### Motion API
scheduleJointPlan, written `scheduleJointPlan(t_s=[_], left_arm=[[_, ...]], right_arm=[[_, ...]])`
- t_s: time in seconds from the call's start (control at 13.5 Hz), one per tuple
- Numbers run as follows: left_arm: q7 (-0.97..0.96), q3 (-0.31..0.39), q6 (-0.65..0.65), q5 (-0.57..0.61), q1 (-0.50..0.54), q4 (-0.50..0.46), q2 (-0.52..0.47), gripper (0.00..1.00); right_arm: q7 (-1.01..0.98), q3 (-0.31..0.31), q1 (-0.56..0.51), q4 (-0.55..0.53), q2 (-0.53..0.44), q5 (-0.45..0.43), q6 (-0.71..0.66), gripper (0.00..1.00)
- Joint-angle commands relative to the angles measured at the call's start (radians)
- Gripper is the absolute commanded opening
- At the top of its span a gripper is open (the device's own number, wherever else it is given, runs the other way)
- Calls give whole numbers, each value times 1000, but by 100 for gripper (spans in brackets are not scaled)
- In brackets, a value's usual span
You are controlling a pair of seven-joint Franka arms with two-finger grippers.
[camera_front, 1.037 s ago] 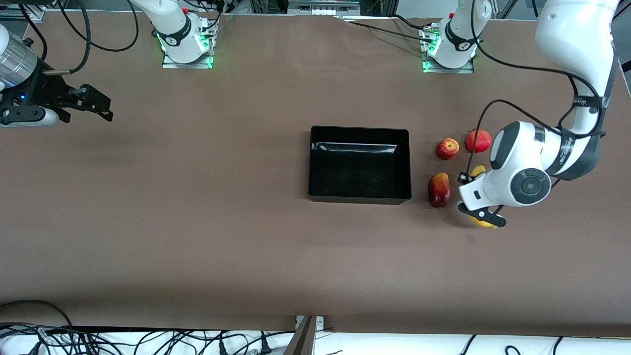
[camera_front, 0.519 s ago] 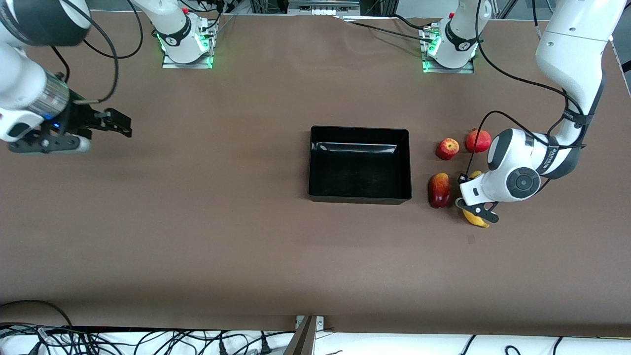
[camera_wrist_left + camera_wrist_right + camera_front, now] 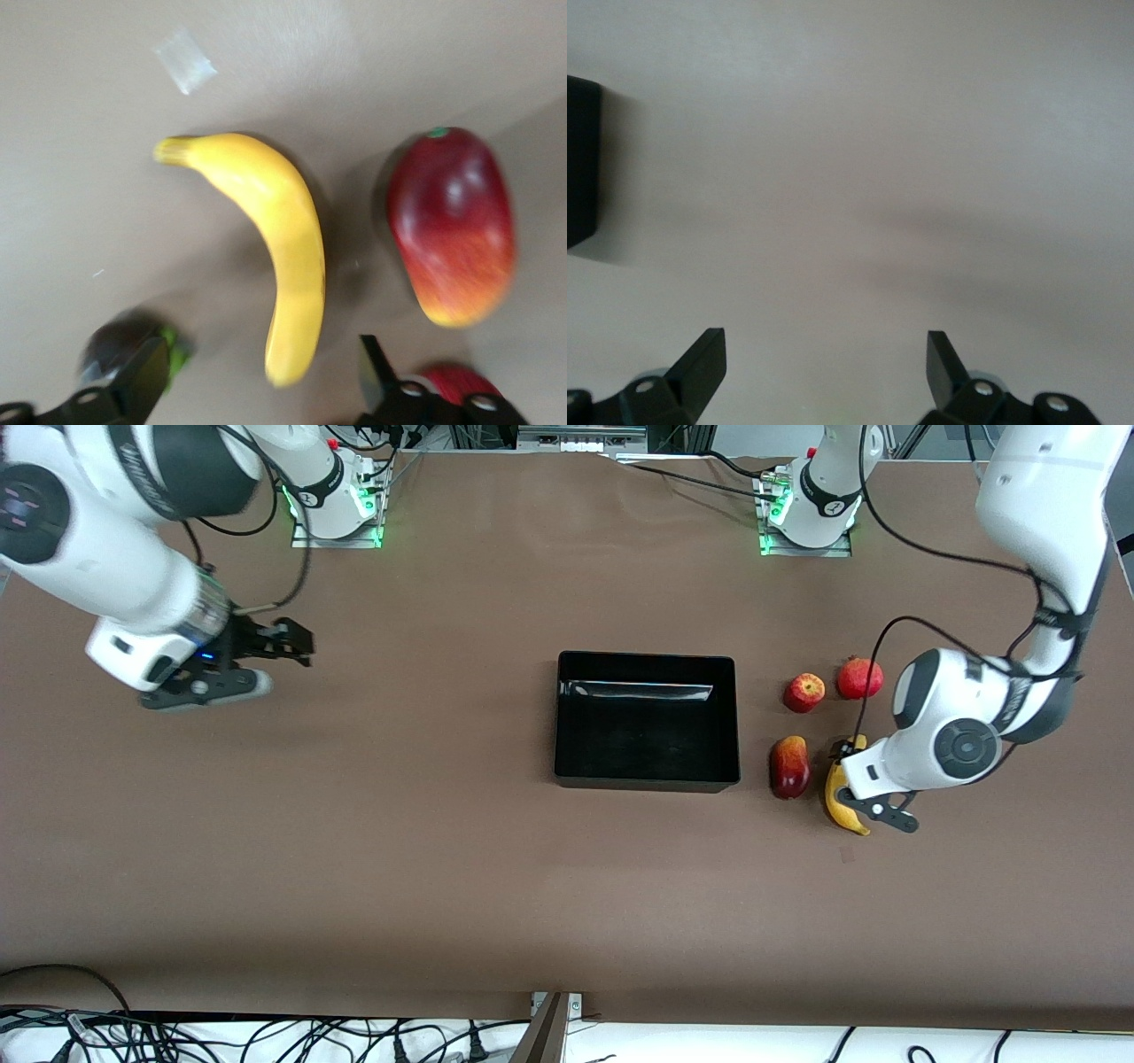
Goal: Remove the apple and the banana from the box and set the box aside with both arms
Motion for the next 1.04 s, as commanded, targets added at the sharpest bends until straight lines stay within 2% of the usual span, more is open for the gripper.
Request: scheduleJointPlan(t_s=[0.0,0.15,0.3,0.52,0.59,0.67,0.74,0.81,0.89,0.96], left_arm=[[4,-67,-232,-11,4,160,-57,100],[-14,-117,-382,-39,1,307,-62,100],[-46,-136,-541,-117,1,404,-77,100],[-105,-121,-553,-162,-11,411,-165,100],[-123,-63,-545,-183,-49,408,-197,100],[-187,54,-480,-218,-126,364,-250,100],[-263,160,-381,-273,-180,275,-319,100],[-275,212,-313,-321,-198,168,-393,100],[-275,226,-248,-324,-229,47,-466,100],[-272,253,-179,-314,-263,-27,-510,100]], right_arm=[[145,-8,93,19,96,44,96,100],[263,-8,181,19,162,61,205,100],[363,-8,248,19,231,64,314,100],[522,-8,352,22,340,69,446,100],[568,-8,391,22,372,67,484,100],[607,-8,415,24,403,69,530,100],[651,-8,449,25,432,69,573,100],[693,-8,471,30,457,69,610,100],[725,-8,486,40,481,67,635,100],[733,-8,503,48,501,69,641,100]])
